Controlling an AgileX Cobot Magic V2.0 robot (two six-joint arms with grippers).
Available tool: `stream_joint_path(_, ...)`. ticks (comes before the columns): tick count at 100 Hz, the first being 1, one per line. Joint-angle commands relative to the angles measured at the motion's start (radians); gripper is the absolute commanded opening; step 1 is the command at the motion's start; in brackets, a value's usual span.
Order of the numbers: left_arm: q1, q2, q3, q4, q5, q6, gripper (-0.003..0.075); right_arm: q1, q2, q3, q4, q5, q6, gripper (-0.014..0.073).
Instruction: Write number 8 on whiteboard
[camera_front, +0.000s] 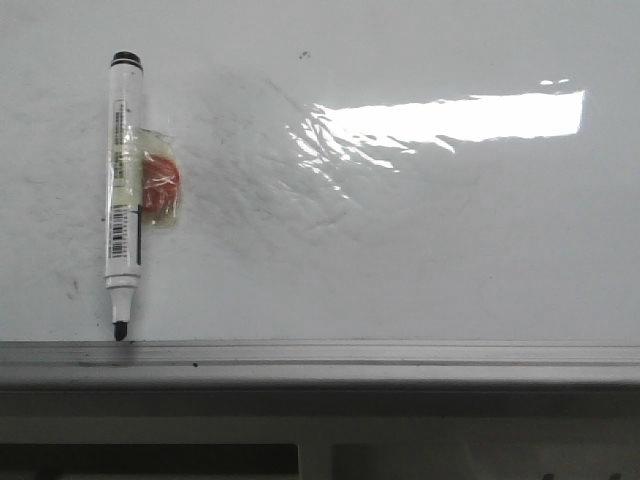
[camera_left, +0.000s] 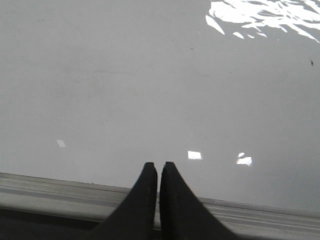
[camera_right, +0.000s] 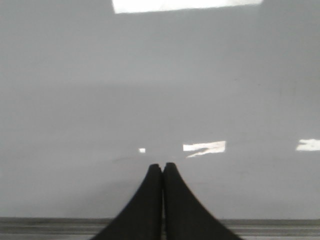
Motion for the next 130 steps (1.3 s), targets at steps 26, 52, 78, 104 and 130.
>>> stream_joint_path(26, -0.008, -0.027, 0.040, -0.003, -0.041, -0.007, -0.0020, -0.007, -0.022, 0.014, -0.006, -0.021, -0.006, -0.0064)
stream_joint_path(52, -0.008, -0.027, 0.040, -0.003, -0.041, -0.007, -0.0020, -0.007, -0.022, 0.014, -0.006, -0.021, -0.006, -0.0064)
stream_joint_path(78, -0.008, -0.027, 0.040, 0.004, -0.042, -0.007, -0.0020, -0.005, -0.022, 0.014, -0.006, -0.021, -0.006, -0.0064)
stream_joint_path(104, -0.008, -0.027, 0.040, 0.127, -0.061, 0.005, -0.0020, -0.005, -0.022, 0.014, -0.006, -0.049, -0.006, -0.0063)
stream_joint_path(130, -0.008, -0.027, 0.040, 0.147, -0.098, 0.005, -0.0020, -0.005, -0.022, 0.014, -0.006, -0.177, -0.006, -0.0064)
